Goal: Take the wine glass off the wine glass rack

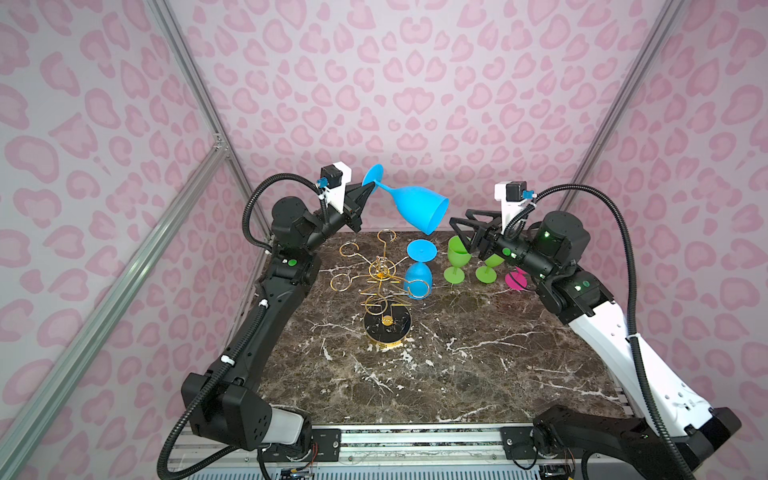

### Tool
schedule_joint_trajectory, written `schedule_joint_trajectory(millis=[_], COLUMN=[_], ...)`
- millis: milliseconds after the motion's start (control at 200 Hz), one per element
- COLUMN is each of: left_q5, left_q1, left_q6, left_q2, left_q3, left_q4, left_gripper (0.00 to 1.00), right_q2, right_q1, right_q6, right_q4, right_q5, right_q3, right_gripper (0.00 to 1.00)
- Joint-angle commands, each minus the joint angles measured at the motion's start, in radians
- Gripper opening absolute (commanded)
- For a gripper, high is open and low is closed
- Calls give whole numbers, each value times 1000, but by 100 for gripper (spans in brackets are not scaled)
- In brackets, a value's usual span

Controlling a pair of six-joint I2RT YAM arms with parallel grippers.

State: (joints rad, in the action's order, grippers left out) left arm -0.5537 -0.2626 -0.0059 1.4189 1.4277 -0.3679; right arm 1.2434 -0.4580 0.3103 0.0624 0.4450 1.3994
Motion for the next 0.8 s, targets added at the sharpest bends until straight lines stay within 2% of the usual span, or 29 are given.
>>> schedule_joint_trajectory(millis=[0, 140, 290, 355, 720, 795], left_q5=[-21, -31, -47, -54, -53, -46], left_q1=[2, 1, 2, 2, 1, 1], left_q6=[-34, -49, -61, -67, -101, -111], left_q2=[-12, -15, -19, -20, -15, -12], left_q3=[-6, -5, -9, -12, -3, -3], left_q4=[-45, -43, -46, -46, -46, -48], left_gripper=[4, 3, 3, 3, 3, 3], right_q2=[34, 95, 157, 181, 205, 190], right_q1=[-1, -1, -7, -12, -39, -43], right_q6=[21, 38, 54, 57, 51, 50], right_q4=[-92, -123, -151, -153, -123, -112], right_q5=[22, 44, 55, 64, 91, 84], right_q3=[19, 61, 119, 136, 176, 175], right_gripper=[63, 62, 56, 50, 0, 0])
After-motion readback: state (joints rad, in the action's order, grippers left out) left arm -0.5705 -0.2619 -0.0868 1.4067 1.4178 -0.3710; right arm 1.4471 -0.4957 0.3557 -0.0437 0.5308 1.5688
